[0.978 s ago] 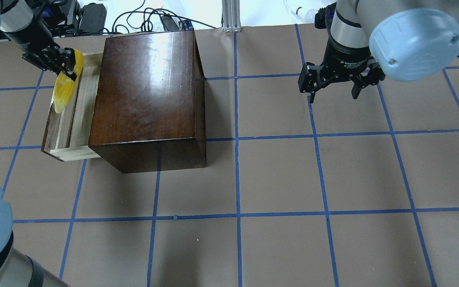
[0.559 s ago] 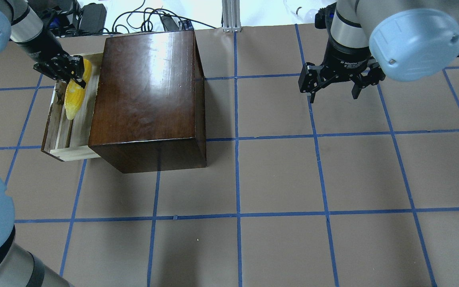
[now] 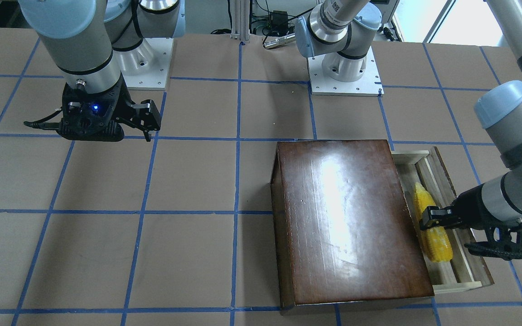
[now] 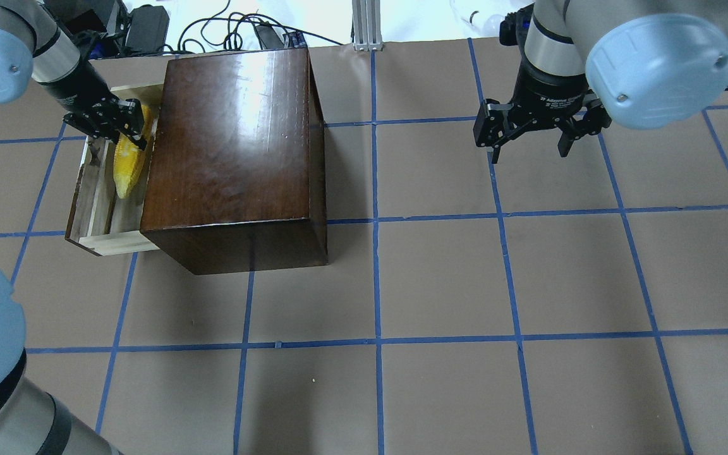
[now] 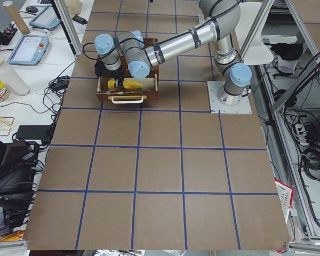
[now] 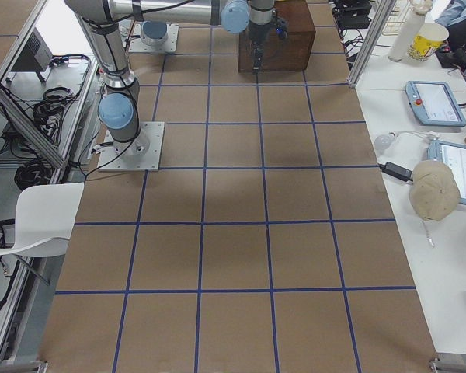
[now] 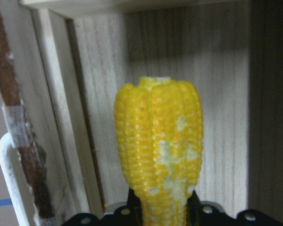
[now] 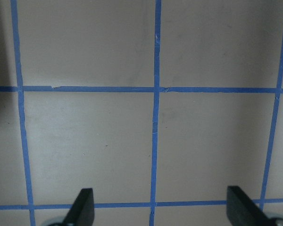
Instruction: Open drawer and put corn inside
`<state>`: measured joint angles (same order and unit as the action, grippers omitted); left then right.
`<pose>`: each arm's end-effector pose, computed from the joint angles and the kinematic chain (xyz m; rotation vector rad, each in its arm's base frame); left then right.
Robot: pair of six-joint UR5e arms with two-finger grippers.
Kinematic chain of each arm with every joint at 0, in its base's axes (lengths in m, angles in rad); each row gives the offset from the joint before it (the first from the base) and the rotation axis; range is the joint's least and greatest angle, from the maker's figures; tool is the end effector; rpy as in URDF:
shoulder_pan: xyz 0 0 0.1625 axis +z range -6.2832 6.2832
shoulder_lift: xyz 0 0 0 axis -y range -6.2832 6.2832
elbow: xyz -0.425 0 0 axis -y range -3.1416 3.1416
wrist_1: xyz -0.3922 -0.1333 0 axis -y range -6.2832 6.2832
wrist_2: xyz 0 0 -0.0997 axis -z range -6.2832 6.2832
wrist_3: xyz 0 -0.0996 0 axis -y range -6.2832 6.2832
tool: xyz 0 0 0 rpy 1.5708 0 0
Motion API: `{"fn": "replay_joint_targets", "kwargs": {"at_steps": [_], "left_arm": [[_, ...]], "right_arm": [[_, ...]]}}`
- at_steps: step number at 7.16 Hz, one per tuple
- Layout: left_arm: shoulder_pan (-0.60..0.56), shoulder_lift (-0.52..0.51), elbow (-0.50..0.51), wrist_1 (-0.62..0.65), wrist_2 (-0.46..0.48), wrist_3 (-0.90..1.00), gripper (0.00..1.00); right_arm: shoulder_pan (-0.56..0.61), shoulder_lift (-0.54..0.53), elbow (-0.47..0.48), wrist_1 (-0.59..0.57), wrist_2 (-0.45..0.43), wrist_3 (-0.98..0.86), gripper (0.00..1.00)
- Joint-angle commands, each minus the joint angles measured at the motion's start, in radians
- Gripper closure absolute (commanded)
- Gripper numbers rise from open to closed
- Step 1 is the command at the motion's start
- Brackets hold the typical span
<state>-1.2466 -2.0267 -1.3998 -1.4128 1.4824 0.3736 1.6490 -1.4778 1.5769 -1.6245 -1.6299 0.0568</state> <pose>0.0723 -0.6613 0.3228 -0.0659 -3.0116 -0.1343 0.1680 -0.5133 0.4430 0.0350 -3.0787 -0.0636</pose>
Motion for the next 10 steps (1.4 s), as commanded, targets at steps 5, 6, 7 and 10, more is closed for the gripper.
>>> {"fn": "replay_joint_targets", "kwargs": {"at_steps": [5,6,7,10], "left_arm": [[-0.017,0.084,0.051,-0.037,0.077,-0.004,0.0],[-0.034,0.106,0.065,-0.063,0.113,-0.005,0.0],[-0.057,0.132,0.065,-0.093,0.113,-0.005,0.0],[-0.124,0.201,0.064,-0.187,0.11,-0.079,0.0]], "right_arm": [[0.0,0.001,0.0,0.0,-0.001,0.0,0.0],[0.0,-0.001,0.0,0.0,0.001,0.0,0.0],[0.0,-0.001,0.0,0.0,-0.001,0.0,0.0],[0.0,0.001,0.0,-0.002,0.001,0.0,0.0]]}}
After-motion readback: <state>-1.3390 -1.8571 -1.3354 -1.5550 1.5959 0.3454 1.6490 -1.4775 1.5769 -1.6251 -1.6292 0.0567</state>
